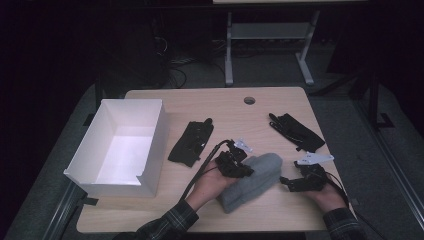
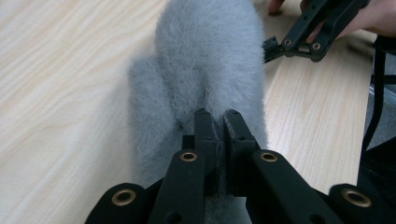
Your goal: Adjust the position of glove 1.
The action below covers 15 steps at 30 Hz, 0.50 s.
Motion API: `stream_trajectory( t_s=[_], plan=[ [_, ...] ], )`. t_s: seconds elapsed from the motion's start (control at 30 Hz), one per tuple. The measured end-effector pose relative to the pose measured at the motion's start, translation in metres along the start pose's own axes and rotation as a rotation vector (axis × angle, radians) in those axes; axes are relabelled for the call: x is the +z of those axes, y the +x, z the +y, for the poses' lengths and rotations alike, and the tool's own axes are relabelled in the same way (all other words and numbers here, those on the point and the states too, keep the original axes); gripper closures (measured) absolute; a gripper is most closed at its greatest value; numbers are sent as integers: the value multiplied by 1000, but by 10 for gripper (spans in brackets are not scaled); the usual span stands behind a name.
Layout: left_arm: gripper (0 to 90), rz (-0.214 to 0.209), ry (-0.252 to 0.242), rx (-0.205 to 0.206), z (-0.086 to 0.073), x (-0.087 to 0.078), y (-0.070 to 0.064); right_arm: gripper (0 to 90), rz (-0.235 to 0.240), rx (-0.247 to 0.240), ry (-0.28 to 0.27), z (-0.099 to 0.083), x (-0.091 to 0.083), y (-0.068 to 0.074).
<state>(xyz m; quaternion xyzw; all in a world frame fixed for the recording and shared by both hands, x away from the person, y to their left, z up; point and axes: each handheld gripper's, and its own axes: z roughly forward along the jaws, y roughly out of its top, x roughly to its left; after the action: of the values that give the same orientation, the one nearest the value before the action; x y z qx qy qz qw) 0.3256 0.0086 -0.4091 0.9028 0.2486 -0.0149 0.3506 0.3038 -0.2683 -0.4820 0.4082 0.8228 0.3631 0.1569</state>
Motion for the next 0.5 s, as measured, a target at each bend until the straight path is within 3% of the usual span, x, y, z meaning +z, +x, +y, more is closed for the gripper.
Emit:
stream_trajectory(
  t_s=[0.27,0.37,0.5],
  plan=[
    [851,-5,7,1,-2,4,-1,142,0,0,0,0,0,0],
    [852,4,33,23,-8,14,-2,142,0,-2,0,0,0,0],
    [834,6,20,32,-10,14,-3,143,0,-2,0,0,0,0]
  ],
)
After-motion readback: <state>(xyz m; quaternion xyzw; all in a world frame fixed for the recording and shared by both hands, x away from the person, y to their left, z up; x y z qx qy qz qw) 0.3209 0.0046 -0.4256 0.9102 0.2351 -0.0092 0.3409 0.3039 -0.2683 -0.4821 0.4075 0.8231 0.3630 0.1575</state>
